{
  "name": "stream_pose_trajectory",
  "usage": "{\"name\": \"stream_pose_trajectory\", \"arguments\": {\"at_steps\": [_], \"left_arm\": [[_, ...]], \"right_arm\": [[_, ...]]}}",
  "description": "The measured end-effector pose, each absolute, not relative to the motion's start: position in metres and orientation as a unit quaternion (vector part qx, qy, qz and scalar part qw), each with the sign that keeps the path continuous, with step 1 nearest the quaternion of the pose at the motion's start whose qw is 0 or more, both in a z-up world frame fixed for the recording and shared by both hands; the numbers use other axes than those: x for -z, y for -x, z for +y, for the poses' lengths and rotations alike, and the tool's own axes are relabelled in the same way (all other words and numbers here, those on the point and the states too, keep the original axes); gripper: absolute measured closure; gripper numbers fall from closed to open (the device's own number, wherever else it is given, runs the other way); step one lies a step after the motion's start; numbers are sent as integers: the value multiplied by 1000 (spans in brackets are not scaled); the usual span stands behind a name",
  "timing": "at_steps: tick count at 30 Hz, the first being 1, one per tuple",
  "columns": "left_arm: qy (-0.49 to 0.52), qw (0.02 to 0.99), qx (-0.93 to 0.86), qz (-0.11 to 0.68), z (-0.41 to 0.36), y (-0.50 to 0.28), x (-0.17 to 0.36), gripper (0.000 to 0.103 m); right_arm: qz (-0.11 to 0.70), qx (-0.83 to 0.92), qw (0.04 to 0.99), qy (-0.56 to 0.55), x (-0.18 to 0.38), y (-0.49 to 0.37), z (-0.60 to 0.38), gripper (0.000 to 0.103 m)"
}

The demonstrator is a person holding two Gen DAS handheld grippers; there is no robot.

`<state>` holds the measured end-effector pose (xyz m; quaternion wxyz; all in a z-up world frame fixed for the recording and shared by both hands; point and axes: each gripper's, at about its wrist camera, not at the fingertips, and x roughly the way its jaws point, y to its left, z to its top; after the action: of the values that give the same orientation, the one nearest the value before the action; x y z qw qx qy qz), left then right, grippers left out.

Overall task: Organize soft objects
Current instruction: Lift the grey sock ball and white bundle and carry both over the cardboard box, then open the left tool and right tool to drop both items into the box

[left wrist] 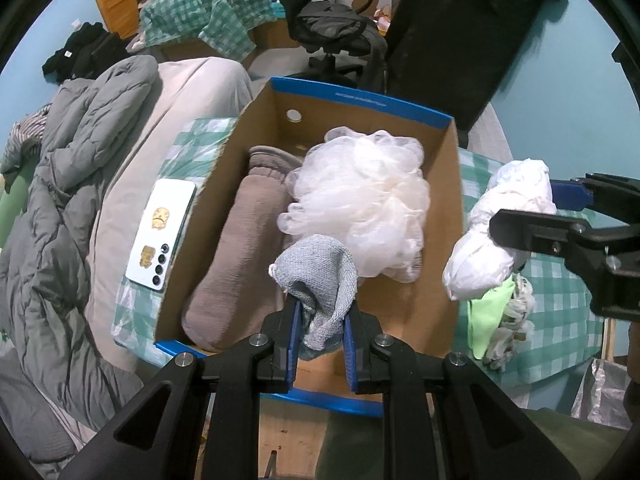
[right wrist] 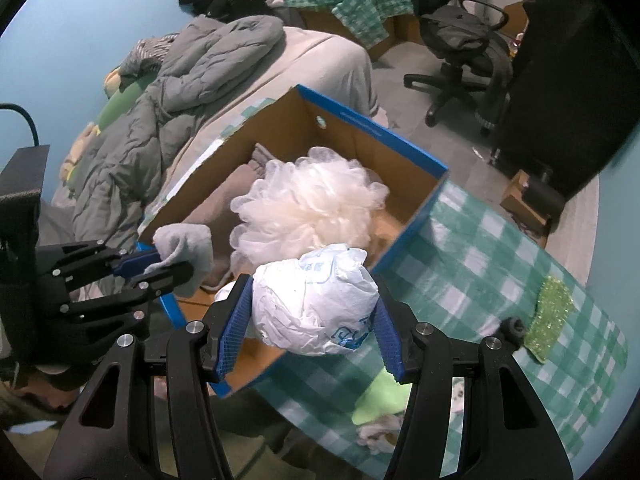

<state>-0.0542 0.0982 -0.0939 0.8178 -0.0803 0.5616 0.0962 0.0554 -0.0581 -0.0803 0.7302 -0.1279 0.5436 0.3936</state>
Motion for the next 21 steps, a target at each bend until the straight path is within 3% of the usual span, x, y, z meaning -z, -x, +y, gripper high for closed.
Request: {"name": "stream_pose_trajectory", "arguments": {"at_steps": [21], "left_arm": [[90, 794, -87, 594, 124, 44, 132, 81]], "right_arm": [[581, -403, 691, 152, 122, -40, -8, 44]]}}
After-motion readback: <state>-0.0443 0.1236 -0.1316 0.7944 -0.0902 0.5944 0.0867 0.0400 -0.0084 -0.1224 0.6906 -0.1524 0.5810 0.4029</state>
